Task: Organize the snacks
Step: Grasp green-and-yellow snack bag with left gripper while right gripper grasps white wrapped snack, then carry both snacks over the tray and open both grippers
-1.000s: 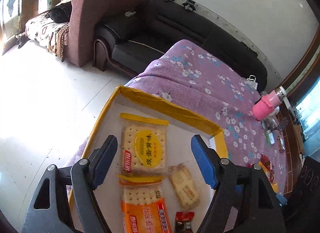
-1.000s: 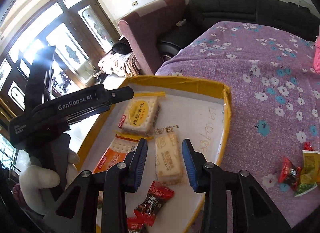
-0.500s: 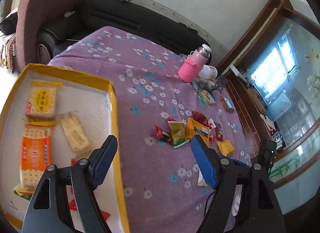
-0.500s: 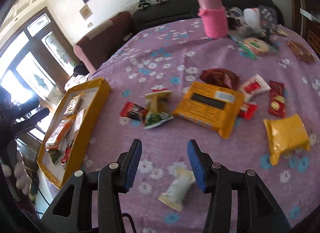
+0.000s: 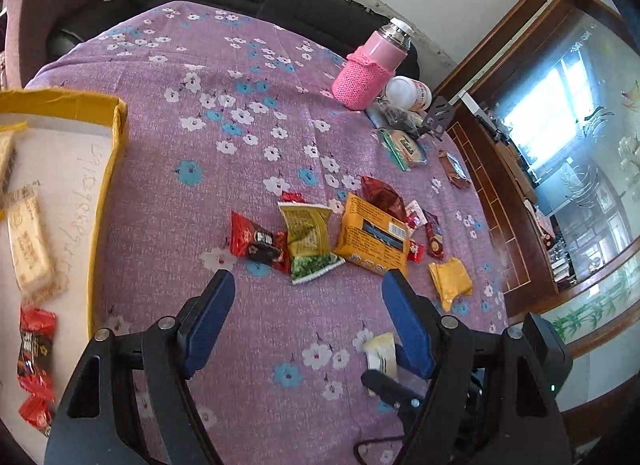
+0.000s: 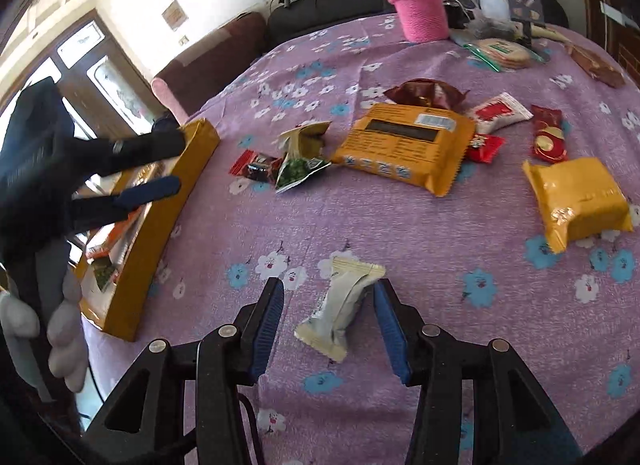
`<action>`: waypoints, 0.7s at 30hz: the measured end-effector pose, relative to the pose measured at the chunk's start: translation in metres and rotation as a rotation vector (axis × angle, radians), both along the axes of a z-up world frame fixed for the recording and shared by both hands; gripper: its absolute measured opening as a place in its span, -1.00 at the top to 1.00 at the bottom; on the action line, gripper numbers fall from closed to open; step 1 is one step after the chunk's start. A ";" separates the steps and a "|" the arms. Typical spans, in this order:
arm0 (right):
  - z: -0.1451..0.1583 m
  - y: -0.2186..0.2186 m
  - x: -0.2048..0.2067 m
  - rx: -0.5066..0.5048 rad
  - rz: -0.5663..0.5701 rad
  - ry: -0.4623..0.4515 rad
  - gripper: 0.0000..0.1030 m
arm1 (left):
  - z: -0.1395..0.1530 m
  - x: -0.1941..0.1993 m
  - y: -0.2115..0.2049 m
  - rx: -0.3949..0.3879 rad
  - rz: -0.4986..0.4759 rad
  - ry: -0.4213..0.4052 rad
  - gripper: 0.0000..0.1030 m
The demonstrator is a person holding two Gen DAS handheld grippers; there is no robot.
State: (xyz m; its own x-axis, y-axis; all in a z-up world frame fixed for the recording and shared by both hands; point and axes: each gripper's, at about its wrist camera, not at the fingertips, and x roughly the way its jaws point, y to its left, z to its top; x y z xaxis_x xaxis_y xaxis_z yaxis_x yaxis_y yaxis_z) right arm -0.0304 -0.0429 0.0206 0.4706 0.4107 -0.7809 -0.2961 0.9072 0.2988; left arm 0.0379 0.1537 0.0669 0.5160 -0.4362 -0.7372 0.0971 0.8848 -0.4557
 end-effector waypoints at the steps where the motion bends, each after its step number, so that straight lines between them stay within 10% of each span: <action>1: -0.003 0.002 0.001 0.003 0.005 0.002 0.27 | -0.001 0.005 -0.005 0.024 -0.013 -0.004 -0.47; 2: -0.005 0.002 0.002 0.006 0.006 0.011 0.64 | -0.002 0.012 -0.011 0.058 -0.026 -0.009 -0.47; 14: -0.004 -0.044 0.006 -0.011 -0.126 -0.058 0.64 | -0.050 0.053 -0.095 0.357 -0.211 0.006 -0.47; 17: -0.003 -0.049 0.005 -0.011 -0.128 -0.067 0.64 | -0.051 0.046 -0.102 0.412 -0.232 -0.025 0.26; 21: -0.002 -0.049 0.005 -0.017 -0.127 -0.078 0.64 | -0.041 0.038 -0.092 0.364 -0.201 -0.048 0.45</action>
